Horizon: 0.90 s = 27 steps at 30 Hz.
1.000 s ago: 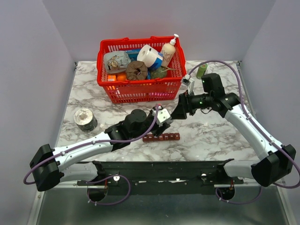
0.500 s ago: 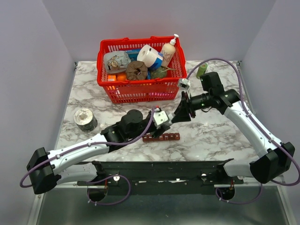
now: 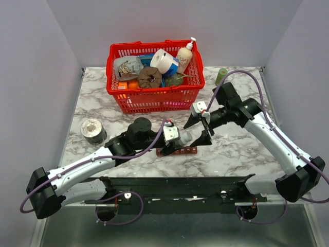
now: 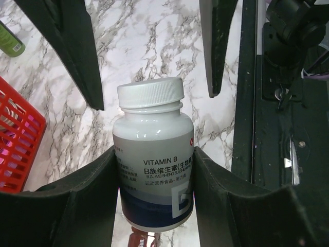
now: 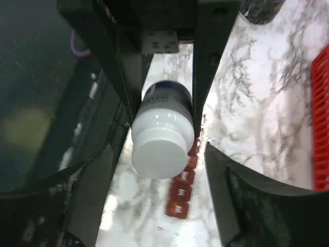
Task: Sort the pills into containers
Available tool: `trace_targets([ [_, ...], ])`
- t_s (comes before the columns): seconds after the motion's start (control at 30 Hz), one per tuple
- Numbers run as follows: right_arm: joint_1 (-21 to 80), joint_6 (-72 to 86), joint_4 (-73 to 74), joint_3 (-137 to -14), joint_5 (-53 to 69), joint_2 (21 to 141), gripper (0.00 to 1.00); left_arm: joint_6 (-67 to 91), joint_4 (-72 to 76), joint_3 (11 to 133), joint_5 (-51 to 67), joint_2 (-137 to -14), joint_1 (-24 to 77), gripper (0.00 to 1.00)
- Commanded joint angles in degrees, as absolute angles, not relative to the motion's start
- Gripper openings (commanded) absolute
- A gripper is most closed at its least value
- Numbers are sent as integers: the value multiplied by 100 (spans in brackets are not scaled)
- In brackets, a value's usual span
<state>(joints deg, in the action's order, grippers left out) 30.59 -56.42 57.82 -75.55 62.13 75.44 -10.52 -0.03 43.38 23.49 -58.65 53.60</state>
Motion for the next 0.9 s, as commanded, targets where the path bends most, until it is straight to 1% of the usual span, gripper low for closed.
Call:
trace_targets([
  [0.0,3138,-4407,5151,-7585,6267,7339,90,-1248,-97,4289,2382,-5783,5326,0],
  [0.07,3129,-3353,4836,-7533,6101,7321,91,-1292,-106,4280,2251,-5766,5326,0],
  [0.13,3076,-2021,4406,-7392,5757,7321,96,-1292,-79,4272,2171,-5731,5326,0],
  [0.2,3067,-1305,4237,-7295,5469,7339,96,-1240,-26,4245,1988,-5704,5326,0],
  [0.23,3067,-631,4106,-7191,5371,7348,96,-1213,-26,4219,1899,-5687,5326,0],
  [0.3,3067,-100,3973,-7067,4925,7330,96,-1143,263,4149,1680,-5652,5326,0],
  [0.33,3059,573,3746,-6927,4757,7304,95,-1090,316,4122,1627,-5643,5326,0],
  [0.37,3059,693,3735,-6891,4668,7304,95,-1055,395,4096,1574,-5634,5326,0],
  [0.5,3059,975,3718,-6812,5000,7365,93,-1028,404,4122,1406,-5686,5335,0],
  [0.7,3067,1107,3612,-6820,5123,7444,85,-1037,396,4184,1380,-5748,5326,0],
  [0.73,3059,1142,3578,-6820,5133,7453,82,-1028,396,4192,1371,-5765,5326,0],
  [0.8,3059,1169,3542,-6838,5133,7488,82,-1055,369,4210,1389,-5783,5335,0],
  [0.87,3059,1187,3481,-6820,5142,7506,78,-1046,352,4236,1397,-5801,5335,0],
])
